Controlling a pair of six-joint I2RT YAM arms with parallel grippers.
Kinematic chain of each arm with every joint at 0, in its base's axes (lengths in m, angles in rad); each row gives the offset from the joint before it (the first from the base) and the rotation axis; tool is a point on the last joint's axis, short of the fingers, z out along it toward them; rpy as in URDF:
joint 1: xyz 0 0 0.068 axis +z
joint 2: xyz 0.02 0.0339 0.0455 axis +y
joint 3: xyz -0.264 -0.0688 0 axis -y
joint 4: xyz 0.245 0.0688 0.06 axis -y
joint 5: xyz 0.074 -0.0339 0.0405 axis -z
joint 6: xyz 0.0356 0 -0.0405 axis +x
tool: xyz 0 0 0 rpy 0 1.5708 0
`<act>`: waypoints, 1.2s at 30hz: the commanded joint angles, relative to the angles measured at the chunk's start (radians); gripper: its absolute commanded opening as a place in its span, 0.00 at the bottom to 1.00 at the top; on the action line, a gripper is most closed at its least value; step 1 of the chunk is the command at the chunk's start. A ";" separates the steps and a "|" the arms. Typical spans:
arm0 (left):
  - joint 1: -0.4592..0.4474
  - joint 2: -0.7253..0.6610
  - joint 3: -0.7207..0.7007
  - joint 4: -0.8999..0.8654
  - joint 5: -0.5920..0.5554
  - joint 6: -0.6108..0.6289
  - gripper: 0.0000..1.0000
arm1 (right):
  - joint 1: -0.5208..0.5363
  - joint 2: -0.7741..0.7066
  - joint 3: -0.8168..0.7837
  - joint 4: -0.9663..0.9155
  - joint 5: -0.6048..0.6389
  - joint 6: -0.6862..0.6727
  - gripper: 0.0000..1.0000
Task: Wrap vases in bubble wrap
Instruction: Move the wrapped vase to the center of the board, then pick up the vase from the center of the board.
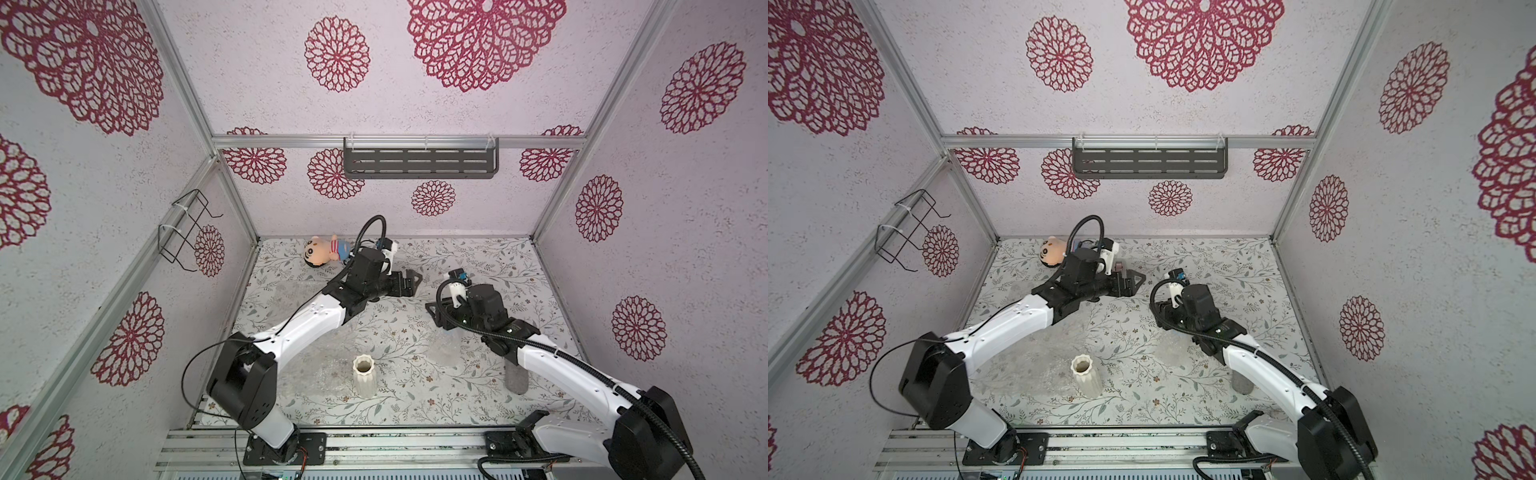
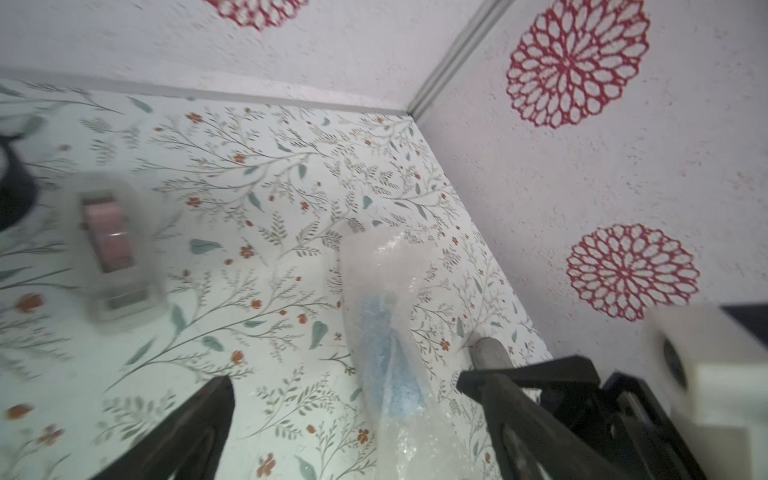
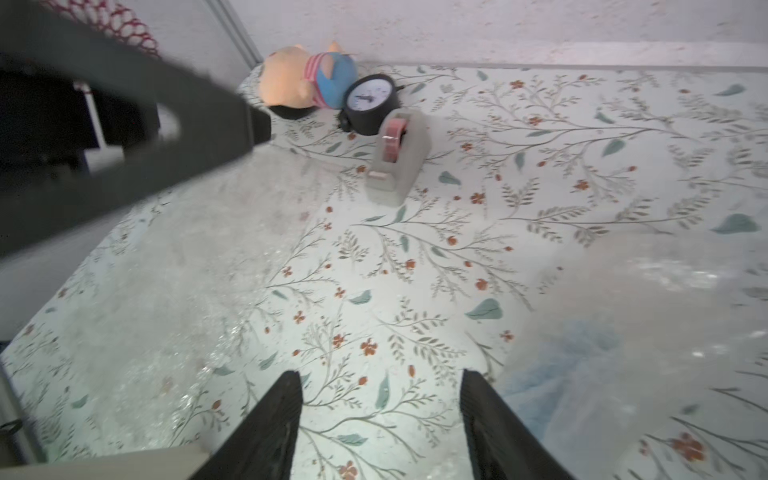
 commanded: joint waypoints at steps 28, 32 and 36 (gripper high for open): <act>0.220 -0.515 -0.433 -0.249 -0.332 -0.061 0.97 | 0.613 0.302 -0.216 0.940 0.029 -0.241 0.99; 0.246 -0.500 -0.452 -0.248 -0.326 -0.080 0.97 | 0.613 0.373 -0.195 0.985 0.046 -0.257 0.99; 0.262 -0.479 -0.482 -0.216 -0.317 -0.097 0.97 | 0.611 0.430 -0.173 1.025 0.040 -0.274 0.96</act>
